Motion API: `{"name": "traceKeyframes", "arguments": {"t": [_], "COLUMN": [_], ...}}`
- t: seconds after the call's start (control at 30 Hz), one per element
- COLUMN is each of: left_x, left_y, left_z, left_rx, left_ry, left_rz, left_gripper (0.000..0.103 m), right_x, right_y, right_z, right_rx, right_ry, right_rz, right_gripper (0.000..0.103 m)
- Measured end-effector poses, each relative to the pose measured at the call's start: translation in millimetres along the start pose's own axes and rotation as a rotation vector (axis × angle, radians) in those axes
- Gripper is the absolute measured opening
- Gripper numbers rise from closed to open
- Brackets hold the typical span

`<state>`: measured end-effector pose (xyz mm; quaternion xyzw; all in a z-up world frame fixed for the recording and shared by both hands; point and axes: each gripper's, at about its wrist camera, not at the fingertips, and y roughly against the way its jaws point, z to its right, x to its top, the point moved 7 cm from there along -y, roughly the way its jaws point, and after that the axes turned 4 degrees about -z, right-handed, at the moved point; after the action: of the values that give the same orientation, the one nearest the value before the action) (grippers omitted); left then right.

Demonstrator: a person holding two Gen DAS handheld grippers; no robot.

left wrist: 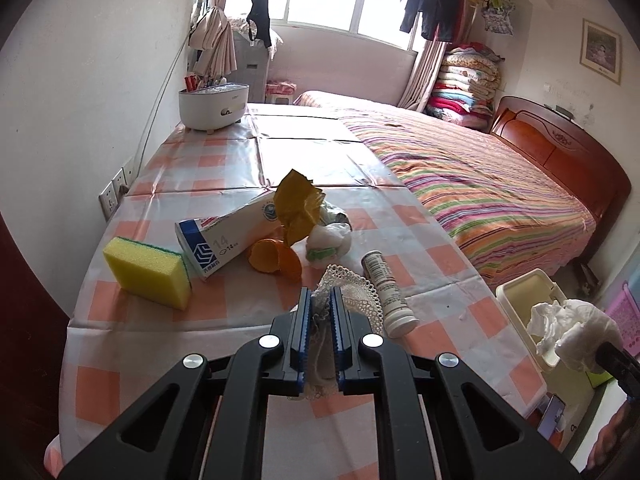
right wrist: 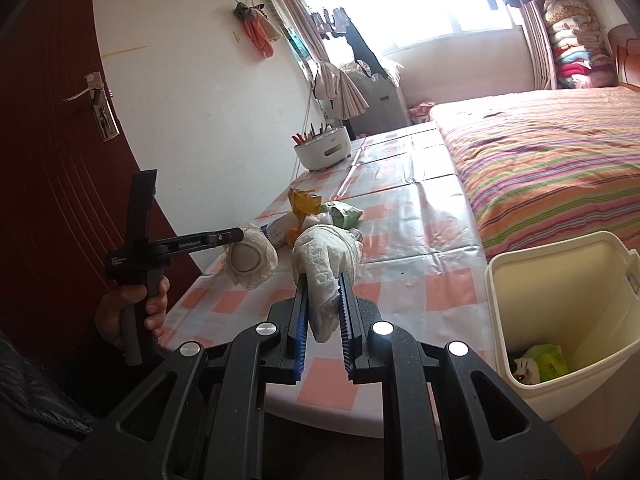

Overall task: Collect trash
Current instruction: 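Carry the tissue over the cream bin and open the right gripper while the left lifts the pad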

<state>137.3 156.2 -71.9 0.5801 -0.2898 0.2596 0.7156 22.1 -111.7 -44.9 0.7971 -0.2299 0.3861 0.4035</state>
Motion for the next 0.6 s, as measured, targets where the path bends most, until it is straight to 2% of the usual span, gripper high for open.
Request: {"name": "traceKeyframes", "arguments": {"t": [0.6], "left_x": [2], "left_y": [5], "left_z": [103], "left_rx": [-0.151], "left_ry": [-0.142], "left_rz": [-0.01], "left_gripper": [0.01], "right_x": [-6], "right_y": [31], "right_z": [81], "right_rx": [-0.189], "right_ry": [-0.114], "right_rz": [0.05], "right_gripper": [0.014]}}
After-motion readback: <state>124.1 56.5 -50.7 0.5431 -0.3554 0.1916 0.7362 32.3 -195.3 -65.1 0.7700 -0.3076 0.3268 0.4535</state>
